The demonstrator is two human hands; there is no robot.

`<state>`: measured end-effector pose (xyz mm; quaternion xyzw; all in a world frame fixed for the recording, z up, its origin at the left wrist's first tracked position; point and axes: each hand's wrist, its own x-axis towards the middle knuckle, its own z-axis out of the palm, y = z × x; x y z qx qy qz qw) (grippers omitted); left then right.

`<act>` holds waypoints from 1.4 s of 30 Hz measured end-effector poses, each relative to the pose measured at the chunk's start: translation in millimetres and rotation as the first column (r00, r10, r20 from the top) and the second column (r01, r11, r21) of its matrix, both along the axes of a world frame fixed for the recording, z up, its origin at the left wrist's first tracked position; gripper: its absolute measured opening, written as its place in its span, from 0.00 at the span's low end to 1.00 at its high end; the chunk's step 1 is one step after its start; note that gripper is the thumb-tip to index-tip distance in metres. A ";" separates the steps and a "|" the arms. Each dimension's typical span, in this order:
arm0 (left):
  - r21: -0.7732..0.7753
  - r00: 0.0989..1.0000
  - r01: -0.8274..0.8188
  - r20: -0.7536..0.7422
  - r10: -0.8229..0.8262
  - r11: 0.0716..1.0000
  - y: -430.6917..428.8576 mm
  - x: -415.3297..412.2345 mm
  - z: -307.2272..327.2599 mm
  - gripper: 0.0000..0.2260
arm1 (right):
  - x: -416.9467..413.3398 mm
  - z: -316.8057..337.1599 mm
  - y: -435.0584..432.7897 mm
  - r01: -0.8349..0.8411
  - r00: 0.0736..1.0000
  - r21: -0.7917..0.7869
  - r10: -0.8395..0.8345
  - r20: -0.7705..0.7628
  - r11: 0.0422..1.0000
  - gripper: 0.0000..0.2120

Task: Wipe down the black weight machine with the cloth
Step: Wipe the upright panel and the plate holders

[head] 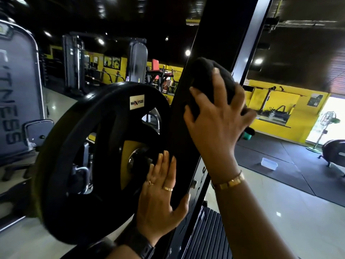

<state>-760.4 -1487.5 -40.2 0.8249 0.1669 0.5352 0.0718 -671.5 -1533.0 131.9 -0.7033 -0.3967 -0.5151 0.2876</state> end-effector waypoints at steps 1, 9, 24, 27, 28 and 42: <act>-0.007 1.000 -0.004 -0.007 0.004 1.000 0.1 -2.5 -4.9 0.33 | -4.3 0.2 5.2 0.037 0.999 -0.024 -0.036 0.039 0.999 0.18; -0.035 1.000 -0.004 -0.025 0.004 0.999 -1.8 -14.5 -45.9 0.33 | -17.2 -63.2 -6.6 0.099 0.960 -0.168 -0.050 0.275 0.981 0.21; 0.016 1.000 -0.009 0.007 0.009 1.000 0.4 -13.9 -52.5 0.33 | -24.9 -69.5 10.6 0.172 0.974 -0.018 -0.167 0.154 0.985 0.15; 0.020 1.000 -0.018 0.006 0.017 1.000 0.6 -13.8 -55.1 0.33 | -24.5 -85.8 -0.8 0.159 0.959 -0.096 -0.130 0.251 0.983 0.19; 0.020 1.000 -0.021 0.005 0.021 1.000 0.7 -13.9 -55.5 0.33 | -23.6 -92.5 -7.2 0.142 0.958 -0.120 -0.106 0.267 0.982 0.20; 0.028 1.000 -0.025 0.020 0.024 0.999 1.8 -12.4 -55.3 0.32 | -25.4 -85.0 -12.4 0.026 0.999 -0.085 -0.024 0.024 0.996 0.17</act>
